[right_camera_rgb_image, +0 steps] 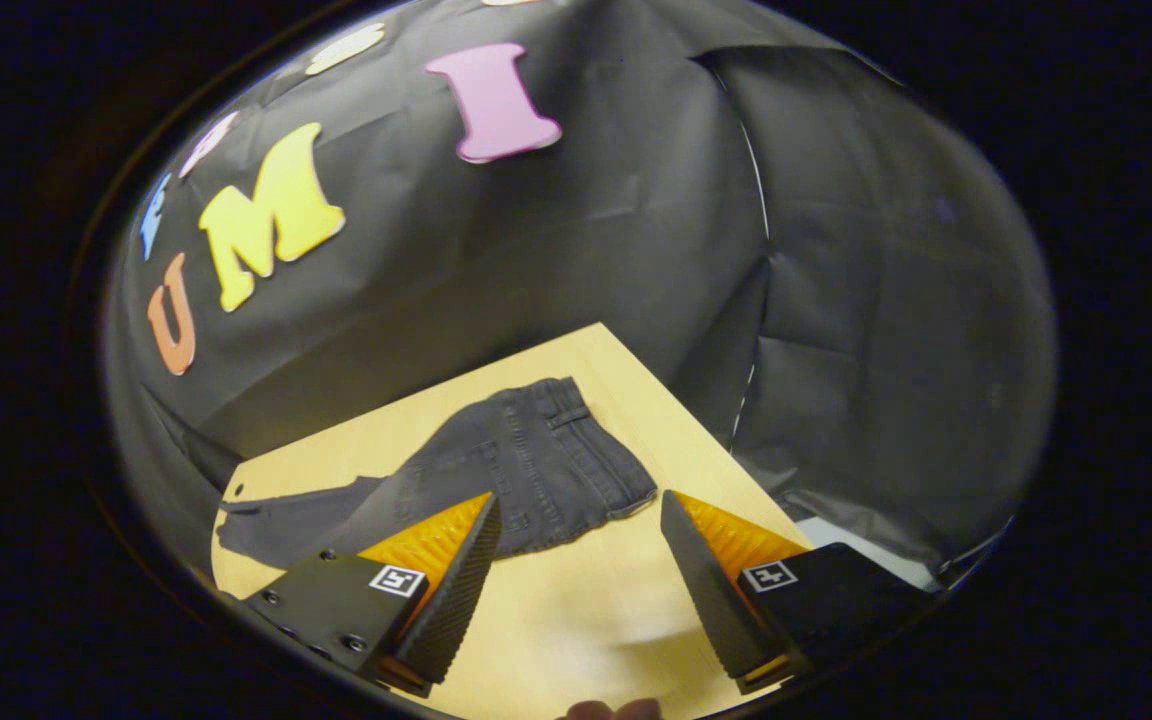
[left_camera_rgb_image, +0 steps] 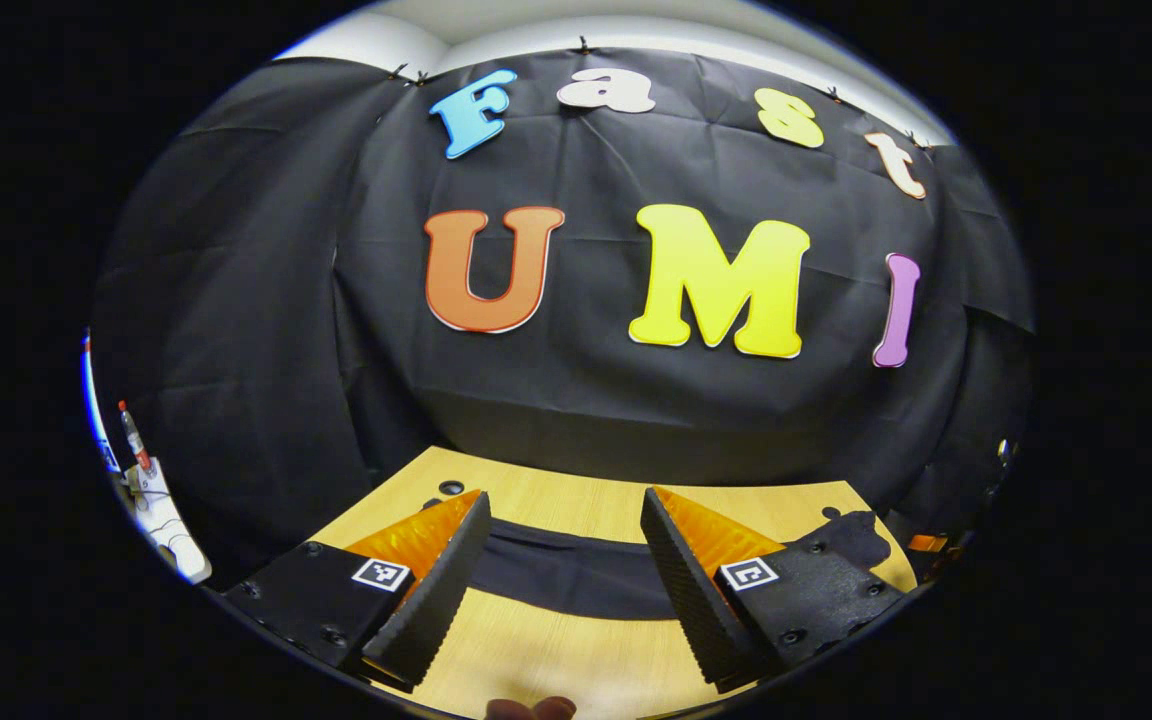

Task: Grasp the waist and the cuffs of the jeans and fold them to make the two legs overlap; first hold the waist and fold one-third of the jeans toward the cuffs, then hold the cuffs and fold the remaining one-third in the same direction to finish folding.

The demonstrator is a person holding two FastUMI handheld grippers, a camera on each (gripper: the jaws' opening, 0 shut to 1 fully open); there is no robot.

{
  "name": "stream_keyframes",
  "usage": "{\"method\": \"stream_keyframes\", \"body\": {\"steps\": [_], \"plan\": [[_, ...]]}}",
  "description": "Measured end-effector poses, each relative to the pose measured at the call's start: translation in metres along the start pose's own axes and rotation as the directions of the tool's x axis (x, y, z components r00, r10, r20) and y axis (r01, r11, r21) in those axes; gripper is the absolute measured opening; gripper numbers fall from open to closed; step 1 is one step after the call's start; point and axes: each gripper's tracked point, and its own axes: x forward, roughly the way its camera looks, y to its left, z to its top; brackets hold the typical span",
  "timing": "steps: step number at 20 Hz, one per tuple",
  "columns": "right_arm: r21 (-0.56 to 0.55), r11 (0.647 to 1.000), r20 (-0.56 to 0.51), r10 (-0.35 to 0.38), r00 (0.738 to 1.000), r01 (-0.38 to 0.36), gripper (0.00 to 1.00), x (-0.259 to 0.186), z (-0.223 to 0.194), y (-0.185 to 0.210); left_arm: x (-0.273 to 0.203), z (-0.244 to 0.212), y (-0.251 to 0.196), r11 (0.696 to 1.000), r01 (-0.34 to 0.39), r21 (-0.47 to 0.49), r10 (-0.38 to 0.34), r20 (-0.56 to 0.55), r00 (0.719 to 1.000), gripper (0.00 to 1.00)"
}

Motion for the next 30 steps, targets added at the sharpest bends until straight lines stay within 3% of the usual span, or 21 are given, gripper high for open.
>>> {"method": "stream_keyframes", "body": {"steps": [3, 7, 8, 9, 12, 14, 17, 19, 20, 23, 24, 26, 28, 30], "plan": [[0.107, 0.994, -0.028, -0.031, 0.999, 0.033, 0.99, 0.057, -0.009, -0.019, 0.005, -0.016, 0.004, 0.999, -0.041, -0.031, 0.039, -0.055, 0.998, 0.96], [0.177, 0.984, -0.049, -0.02, 0.999, 0.029, 0.99, 0.089, -0.017, -0.018, 0.007, -0.029, 0.011, 0.994, -0.083, -0.074, 0.076, -0.098, 0.992, 0.97], [0.164, 0.986, -0.035, -0.016, 0.999, 0.022, 0.94, 0.092, -0.015, -0.012, 0.007, -0.029, 0.014, 0.993, -0.091, -0.073, 0.084, -0.103, 0.991, 0.97], [0.147, 0.989, -0.042, -0.014, 0.999, 0.02, 1.0, 0.094, -0.018, -0.009, 0.008, -0.029, 0.016, 0.992, -0.099, -0.074, 0.091, -0.105, 0.99, 0.97], [0.025, 0.997, -0.034, -0.065, 0.997, 0.066, 0.95, 0.099, -0.026, -0.013, 0.009, -0.03, 0.022, 0.99, -0.109, -0.089, 0.099, -0.11, 0.989, 0.97], [-0.036, 0.998, -0.067, -0.05, 0.996, 0.048, 0.65, 0.107, -0.03, -0.003, 0.01, -0.032, 0.022, 0.99, -0.101, -0.103, 0.09, -0.112, 0.99, 0.97], [-0.009, 0.999, -0.078, -0.052, 0.996, 0.051, 0.22, 0.097, -0.02, 0.007, 0.008, -0.03, 0.03, 0.989, -0.1, -0.111, 0.088, -0.105, 0.991, 0.97], [0.057, 0.998, -0.047, -0.009, 0.999, 0.012, 0.16, 0.082, -0.004, 0.011, 0.004, -0.027, 0.039, 0.988, -0.098, -0.117, 0.088, -0.09, 0.992, 0.97], [0.067, 0.998, -0.046, 0.004, 0.999, -0.001, 0.05, 0.074, 0.0, 0.014, 0.002, -0.027, 0.045, 0.987, -0.103, -0.124, 0.094, -0.082, 0.992, 0.97], [0.027, 1.0, -0.02, 0.01, 1.0, -0.009, 0.05, 0.05, 0.006, 0.021, 0.0, -0.035, 0.062, 0.98, -0.113, -0.164, 0.1, -0.082, 0.992, 0.97], [0.021, 1.0, 0.001, 0.013, 1.0, -0.013, 0.01, 0.042, 0.015, 0.029, -0.001, -0.037, 0.068, 0.977, -0.118, -0.176, 0.105, -0.084, 0.991, 0.97], [-0.042, 0.999, 0.054, 0.02, 0.998, -0.018, 0.05, 0.019, 0.034, 0.048, -0.005, -0.041, 0.08, 0.973, -0.121, -0.197, 0.107, -0.083, 0.991, 0.97], [-0.158, 0.987, 0.116, 0.054, 0.992, -0.036, 0.1, -0.005, 0.057, 0.085, -0.009, -0.042, 0.095, 0.97, -0.129, -0.205, 0.117, -0.07, 0.991, 0.97], [-0.272, 0.959, 0.166, 0.126, 0.978, -0.077, 0.05, -0.032, 0.073, 0.135, -0.015, -0.04, 0.115, 0.968, -0.144, -0.208, 0.137, -0.047, 0.989, 0.97]]}}
